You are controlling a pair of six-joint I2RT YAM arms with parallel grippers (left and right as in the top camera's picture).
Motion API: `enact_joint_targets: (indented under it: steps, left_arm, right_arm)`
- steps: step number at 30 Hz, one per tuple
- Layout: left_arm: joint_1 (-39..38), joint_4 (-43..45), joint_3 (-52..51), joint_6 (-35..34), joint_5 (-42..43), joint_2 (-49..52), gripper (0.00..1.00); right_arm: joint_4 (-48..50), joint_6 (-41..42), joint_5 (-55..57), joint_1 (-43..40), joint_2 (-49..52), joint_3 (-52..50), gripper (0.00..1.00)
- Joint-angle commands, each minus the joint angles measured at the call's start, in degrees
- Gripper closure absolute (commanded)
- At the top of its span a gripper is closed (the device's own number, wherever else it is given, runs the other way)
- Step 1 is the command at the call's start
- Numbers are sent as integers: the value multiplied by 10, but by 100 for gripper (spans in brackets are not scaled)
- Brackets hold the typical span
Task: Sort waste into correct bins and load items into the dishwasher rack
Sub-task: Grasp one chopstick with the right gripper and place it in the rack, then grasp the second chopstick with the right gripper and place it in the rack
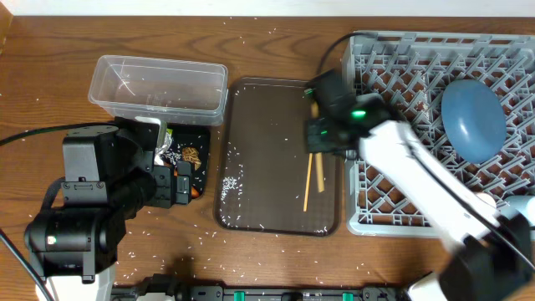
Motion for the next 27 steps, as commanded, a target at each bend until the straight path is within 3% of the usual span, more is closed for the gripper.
enact_joint_targets:
  steps: [1, 5, 12, 21, 22, 24, 27]
  left_arm:
    - [2, 0, 9, 4, 5, 0, 2]
    - [2, 0, 9, 4, 5, 0, 2]
    - [2, 0, 9, 4, 5, 0, 2]
    - [2, 0, 9, 4, 5, 0, 2]
    - [2, 0, 9, 4, 5, 0, 2]
    - [2, 0, 9, 4, 5, 0, 2]
    - [2, 0, 9, 4, 5, 0, 2]
  right_arm:
    - [-19, -74, 56, -54, -46, 2, 99]
    - [-43, -139, 120, -125, -68, 2, 99]
    - [-45, -198, 128, -244, -33, -2, 99]
    - [-29, -217, 150, -279, 66, -2, 99]
    - [-28, -217, 156, -278, 69, -2, 94]
    - [-34, -216, 154, -273, 64, 3, 69]
    - [-49, -211, 126, -257, 41, 19, 54]
